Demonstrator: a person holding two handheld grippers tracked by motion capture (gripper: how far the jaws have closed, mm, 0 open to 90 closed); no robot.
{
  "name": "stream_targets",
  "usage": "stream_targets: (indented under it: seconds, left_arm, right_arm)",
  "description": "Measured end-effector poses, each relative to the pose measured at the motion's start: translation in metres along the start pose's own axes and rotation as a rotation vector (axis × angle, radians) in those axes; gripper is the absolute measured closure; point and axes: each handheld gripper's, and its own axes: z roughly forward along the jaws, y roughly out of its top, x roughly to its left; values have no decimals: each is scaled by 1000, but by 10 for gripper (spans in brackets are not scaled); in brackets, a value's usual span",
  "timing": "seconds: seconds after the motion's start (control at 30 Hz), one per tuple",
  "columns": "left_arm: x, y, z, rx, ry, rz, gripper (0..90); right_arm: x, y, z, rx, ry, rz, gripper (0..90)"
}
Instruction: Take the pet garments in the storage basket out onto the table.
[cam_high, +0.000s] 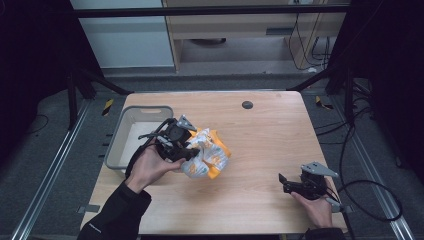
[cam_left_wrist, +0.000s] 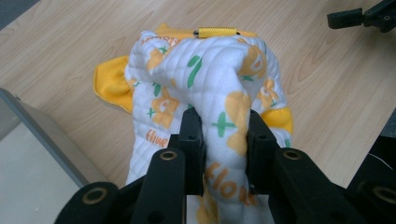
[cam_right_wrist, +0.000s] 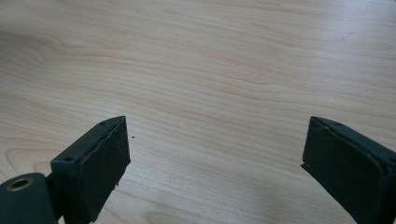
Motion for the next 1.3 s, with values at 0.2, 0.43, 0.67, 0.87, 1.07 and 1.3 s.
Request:
stream_targets:
  seconds: [0.2, 0.43, 0.67, 0.87, 1.07, 1.3]
  left_arm:
    - [-3, 1, 13, 23, -17, 4, 730]
    - [-9, 2, 28, 30, -29, 18, 729]
    - [-14, 1, 44, 42, -45, 27, 730]
    - [-17, 1, 56, 57, -47, 34, 729]
    - [-21, -1, 68, 65, -58, 43, 729]
    - [-26, -5, 82, 78, -81, 61, 729]
  right_arm:
    - [0, 0, 0, -2, -8, -14, 75]
    - [0, 0, 0, -5, -13, -19, 79]
    - [0, -1, 0, -6, -18, -25, 79]
    - [0, -1, 0, -5, -18, -24, 79]
    - [0, -1, 0, -5, -19, -27, 79]
    - [0, -1, 1, -4, -19, -28, 79]
